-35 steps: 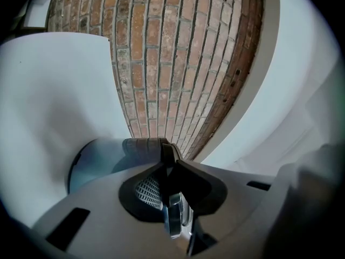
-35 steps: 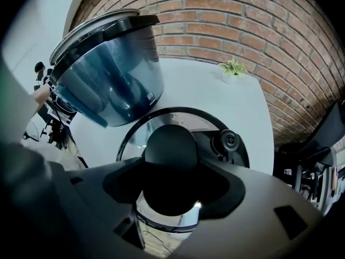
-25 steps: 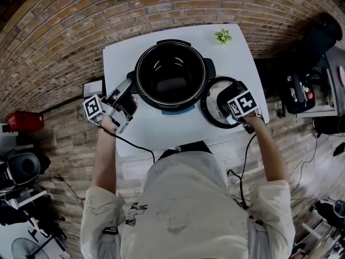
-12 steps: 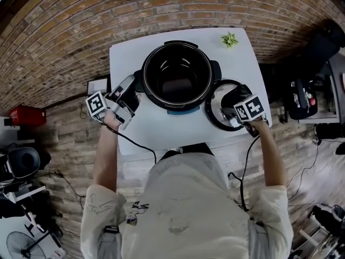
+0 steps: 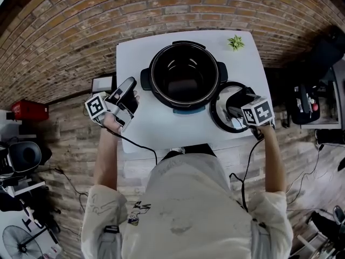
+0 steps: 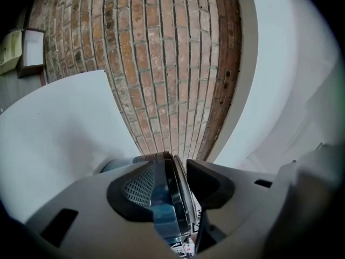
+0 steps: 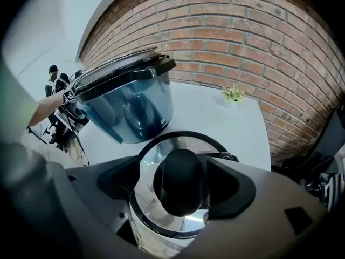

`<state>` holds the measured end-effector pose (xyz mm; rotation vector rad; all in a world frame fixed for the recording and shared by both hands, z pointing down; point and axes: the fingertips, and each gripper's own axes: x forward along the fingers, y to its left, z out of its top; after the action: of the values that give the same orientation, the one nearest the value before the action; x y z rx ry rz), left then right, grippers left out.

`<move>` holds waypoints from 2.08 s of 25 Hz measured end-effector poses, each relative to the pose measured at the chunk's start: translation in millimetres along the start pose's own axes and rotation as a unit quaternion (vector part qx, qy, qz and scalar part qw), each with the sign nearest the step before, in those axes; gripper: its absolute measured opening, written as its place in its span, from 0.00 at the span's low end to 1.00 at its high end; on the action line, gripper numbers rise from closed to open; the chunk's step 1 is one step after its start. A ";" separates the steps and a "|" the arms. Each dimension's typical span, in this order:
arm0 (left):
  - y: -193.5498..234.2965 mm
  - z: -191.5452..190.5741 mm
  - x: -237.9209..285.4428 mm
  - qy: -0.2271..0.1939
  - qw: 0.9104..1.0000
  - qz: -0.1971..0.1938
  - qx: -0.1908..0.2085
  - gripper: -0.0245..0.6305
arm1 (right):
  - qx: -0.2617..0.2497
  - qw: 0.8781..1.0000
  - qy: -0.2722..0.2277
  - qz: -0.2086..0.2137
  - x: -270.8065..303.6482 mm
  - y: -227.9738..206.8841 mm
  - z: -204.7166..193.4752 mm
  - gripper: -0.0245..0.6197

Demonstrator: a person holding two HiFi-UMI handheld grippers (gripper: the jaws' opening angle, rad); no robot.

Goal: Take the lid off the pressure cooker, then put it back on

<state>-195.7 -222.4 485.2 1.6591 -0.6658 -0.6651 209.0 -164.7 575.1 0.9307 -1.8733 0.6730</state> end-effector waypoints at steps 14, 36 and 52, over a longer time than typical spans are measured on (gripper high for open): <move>1.7 -0.5 -1.3 0.002 1.000 0.000 0.006 0.35 | -0.006 1.000 0.016 0.000 1.7 -0.5 -8.3 0.65; 0.3 -26.7 39.5 0.063 0.998 0.007 -0.014 0.23 | -0.064 0.994 0.086 -0.002 36.0 -7.0 -26.2 0.59; 2.6 -25.9 37.9 0.050 0.998 0.001 -0.043 0.20 | -0.048 0.994 0.095 0.014 36.3 -8.1 -25.5 0.53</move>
<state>-151.2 -233.5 489.3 1.6009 -0.5601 -0.5979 217.0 -161.7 619.4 0.7532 -1.7375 0.6583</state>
